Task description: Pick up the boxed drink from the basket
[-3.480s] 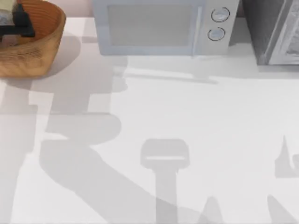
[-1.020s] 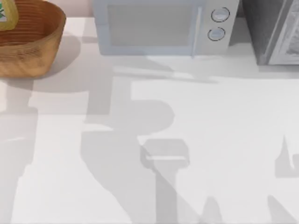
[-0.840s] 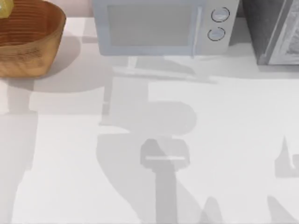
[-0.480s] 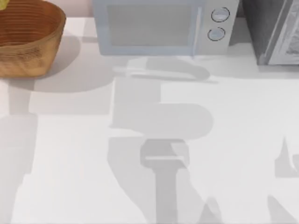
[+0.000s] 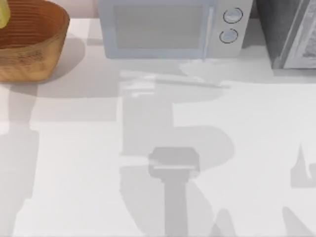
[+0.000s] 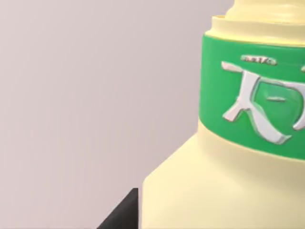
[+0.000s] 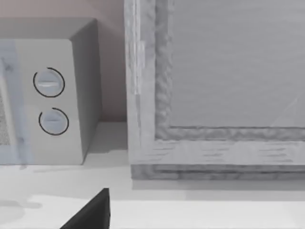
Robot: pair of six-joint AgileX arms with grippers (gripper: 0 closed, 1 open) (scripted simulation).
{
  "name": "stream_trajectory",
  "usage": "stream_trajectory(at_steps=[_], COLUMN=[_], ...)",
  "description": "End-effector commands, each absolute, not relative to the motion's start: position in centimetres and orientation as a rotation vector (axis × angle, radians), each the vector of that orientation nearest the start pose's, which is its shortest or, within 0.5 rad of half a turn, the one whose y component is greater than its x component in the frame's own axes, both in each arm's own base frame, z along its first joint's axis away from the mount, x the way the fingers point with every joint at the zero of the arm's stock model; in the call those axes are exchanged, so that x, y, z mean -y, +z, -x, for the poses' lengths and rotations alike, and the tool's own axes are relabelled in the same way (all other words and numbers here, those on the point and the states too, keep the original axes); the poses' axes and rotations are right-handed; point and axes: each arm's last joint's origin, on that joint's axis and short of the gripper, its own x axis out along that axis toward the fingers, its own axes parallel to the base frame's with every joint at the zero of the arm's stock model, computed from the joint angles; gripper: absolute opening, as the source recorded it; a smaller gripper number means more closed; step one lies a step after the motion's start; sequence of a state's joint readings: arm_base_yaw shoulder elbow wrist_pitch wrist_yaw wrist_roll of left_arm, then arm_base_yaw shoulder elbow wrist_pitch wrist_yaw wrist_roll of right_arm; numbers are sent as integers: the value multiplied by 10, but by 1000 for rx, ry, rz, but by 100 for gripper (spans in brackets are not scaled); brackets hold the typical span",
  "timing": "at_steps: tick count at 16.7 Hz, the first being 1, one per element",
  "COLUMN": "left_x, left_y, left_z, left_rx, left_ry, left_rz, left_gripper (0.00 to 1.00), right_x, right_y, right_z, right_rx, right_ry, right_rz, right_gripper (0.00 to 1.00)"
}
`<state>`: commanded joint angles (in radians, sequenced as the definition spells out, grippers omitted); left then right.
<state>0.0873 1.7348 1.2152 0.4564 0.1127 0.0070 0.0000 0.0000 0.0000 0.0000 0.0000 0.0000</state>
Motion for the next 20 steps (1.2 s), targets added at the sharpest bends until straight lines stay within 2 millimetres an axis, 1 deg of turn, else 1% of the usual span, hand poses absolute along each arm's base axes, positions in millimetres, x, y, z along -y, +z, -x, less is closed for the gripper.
stream_trajectory(at_steps=[2,3,6,7,9,11,12,14,15,17,20], left_x=[-31,-28,-18,-15,-9,-5,-4,-2,-1,0,1], left_y=[296,304,320,320,313,295,283,257,242,212,174], left_z=[-378,-359,-292,-268,-221,-179,-161,-133,-123,-111,-106], left_rx=[-62,-53,-15,-3,18,37,48,65,69,60,20], left_ry=[-9,-9,-11,-11,-11,-11,-10,-8,-7,-5,-1], left_rz=[13,11,4,2,1,1,1,2,2,1,1], left_gripper=[0,0,0,0,0,0,0,0,0,0,0], right_x=[1,1,1,1,1,1,1,1,1,1,1], right_y=[160,160,160,160,160,160,160,160,160,160,160], right_z=[-106,-106,-106,-106,-106,-106,-106,-106,-106,-106,-106], right_rx=[0,0,0,0,0,0,0,0,0,0,0], right_ry=[0,0,0,0,0,0,0,0,0,0,0], right_rz=[0,0,0,0,0,0,0,0,0,0,0], right_gripper=[100,100,100,100,100,100,100,100,100,100,100])
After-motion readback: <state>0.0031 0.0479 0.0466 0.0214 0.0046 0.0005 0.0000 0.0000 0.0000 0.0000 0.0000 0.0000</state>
